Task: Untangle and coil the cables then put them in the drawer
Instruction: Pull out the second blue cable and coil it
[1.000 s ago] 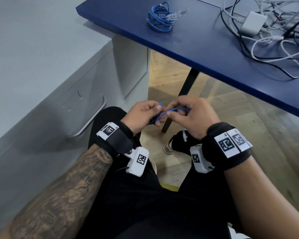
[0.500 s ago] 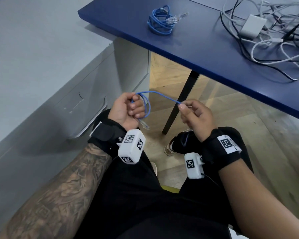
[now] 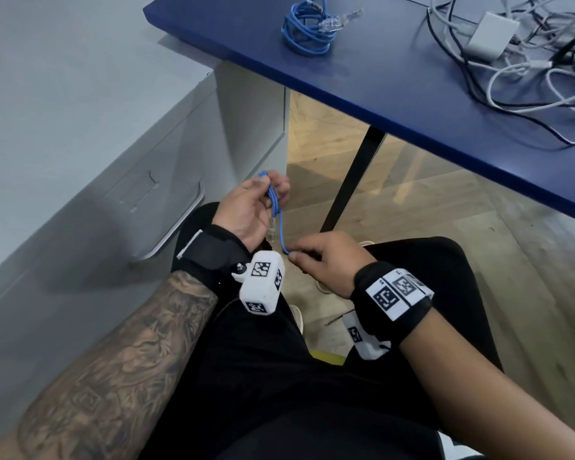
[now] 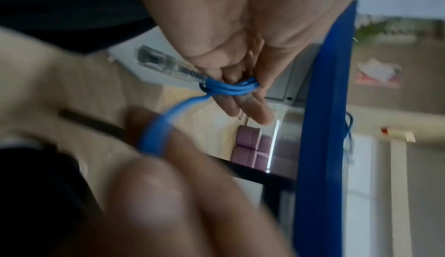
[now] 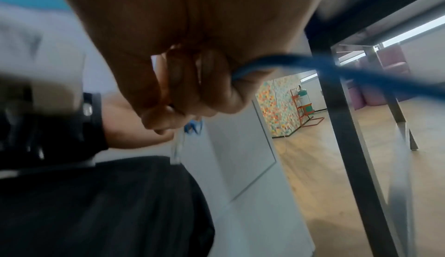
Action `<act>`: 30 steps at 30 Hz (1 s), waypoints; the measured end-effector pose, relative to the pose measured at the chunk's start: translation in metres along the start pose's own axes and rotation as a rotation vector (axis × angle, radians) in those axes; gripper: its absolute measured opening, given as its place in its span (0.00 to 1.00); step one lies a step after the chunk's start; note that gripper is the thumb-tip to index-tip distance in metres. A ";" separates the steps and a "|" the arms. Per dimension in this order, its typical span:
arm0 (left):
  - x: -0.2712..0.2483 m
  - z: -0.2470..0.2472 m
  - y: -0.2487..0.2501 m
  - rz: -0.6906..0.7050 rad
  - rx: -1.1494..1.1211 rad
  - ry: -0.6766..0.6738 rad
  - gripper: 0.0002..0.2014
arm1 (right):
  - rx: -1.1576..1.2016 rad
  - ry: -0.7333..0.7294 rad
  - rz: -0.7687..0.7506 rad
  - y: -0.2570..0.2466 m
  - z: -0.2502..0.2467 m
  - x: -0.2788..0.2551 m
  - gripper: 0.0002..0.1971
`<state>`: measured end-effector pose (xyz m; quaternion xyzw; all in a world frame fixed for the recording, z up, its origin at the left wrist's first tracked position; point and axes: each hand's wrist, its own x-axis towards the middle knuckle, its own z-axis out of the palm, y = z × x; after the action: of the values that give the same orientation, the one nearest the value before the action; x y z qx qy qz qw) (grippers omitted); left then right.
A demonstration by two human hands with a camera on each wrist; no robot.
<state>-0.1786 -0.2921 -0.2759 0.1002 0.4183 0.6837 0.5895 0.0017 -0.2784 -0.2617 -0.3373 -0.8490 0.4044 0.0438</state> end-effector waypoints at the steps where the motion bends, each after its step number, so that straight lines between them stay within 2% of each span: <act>1: 0.000 -0.001 -0.003 0.024 0.088 0.007 0.09 | 0.019 0.020 -0.004 -0.003 -0.005 -0.001 0.11; 6: -0.005 0.011 -0.009 0.022 0.330 -0.082 0.09 | 0.010 0.101 -0.093 -0.015 -0.032 -0.007 0.10; 9: -0.014 0.020 -0.011 -0.018 0.541 -0.223 0.09 | 0.021 0.234 -0.133 -0.013 -0.048 -0.005 0.07; 11: -0.020 0.026 -0.014 -0.073 0.597 -0.283 0.13 | 0.011 0.336 -0.114 -0.009 -0.060 -0.002 0.05; 15: -0.027 0.039 -0.010 -0.199 0.554 -0.286 0.17 | 0.155 0.453 -0.040 0.011 -0.063 0.008 0.02; 18: -0.027 0.036 -0.002 -0.258 0.320 -0.279 0.16 | 0.375 0.496 0.029 0.027 -0.046 0.016 0.05; 21: -0.022 0.028 0.006 -0.251 -0.011 -0.230 0.14 | 0.367 0.386 0.144 0.039 -0.019 0.017 0.10; 25: -0.010 0.014 0.005 -0.167 -0.185 -0.101 0.10 | 0.253 0.146 0.095 0.034 0.011 0.009 0.11; 27: -0.004 0.005 0.002 -0.106 -0.173 -0.016 0.09 | 0.158 0.041 0.061 0.024 0.016 0.006 0.12; 30: 0.001 0.001 -0.002 0.006 0.057 0.033 0.08 | 0.047 0.004 0.010 0.008 0.009 0.002 0.11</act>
<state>-0.1766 -0.2905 -0.2773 0.1069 0.4473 0.6746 0.5774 0.0009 -0.2796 -0.2740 -0.3413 -0.8375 0.4235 0.0515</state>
